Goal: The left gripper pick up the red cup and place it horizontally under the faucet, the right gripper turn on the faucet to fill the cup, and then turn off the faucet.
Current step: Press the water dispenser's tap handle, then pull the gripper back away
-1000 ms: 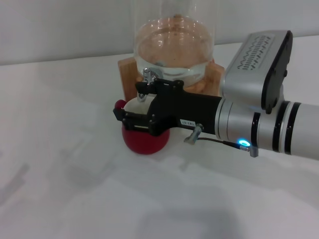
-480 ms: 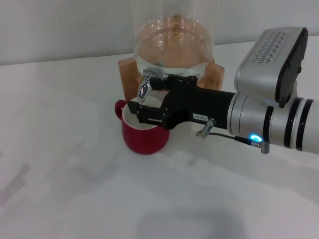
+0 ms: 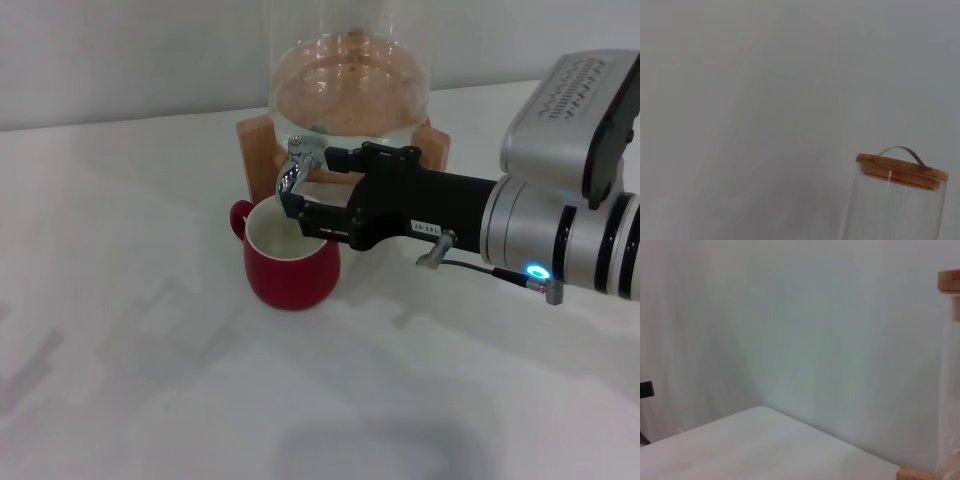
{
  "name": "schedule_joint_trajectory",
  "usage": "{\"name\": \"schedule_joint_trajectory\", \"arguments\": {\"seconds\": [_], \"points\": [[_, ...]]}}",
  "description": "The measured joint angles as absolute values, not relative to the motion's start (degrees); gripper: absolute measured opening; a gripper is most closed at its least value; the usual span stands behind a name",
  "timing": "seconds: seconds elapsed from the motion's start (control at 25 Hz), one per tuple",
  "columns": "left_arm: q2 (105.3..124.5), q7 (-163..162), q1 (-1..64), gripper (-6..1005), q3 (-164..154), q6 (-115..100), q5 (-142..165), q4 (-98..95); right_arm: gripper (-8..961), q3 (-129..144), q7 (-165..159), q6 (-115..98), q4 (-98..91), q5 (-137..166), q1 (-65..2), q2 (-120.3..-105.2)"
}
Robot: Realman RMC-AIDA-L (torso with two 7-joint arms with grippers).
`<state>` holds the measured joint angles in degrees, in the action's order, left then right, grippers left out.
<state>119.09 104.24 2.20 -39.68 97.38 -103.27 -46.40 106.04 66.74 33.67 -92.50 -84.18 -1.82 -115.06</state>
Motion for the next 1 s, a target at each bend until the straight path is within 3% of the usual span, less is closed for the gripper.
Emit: {"name": "schedule_joint_trajectory", "arguments": {"seconds": [1.0], "points": [[119.13,104.2,2.2,879,-39.5,97.8,-103.2,-46.4,749,104.3,67.1,39.3,-97.2,-84.3,0.8,-115.03]]}}
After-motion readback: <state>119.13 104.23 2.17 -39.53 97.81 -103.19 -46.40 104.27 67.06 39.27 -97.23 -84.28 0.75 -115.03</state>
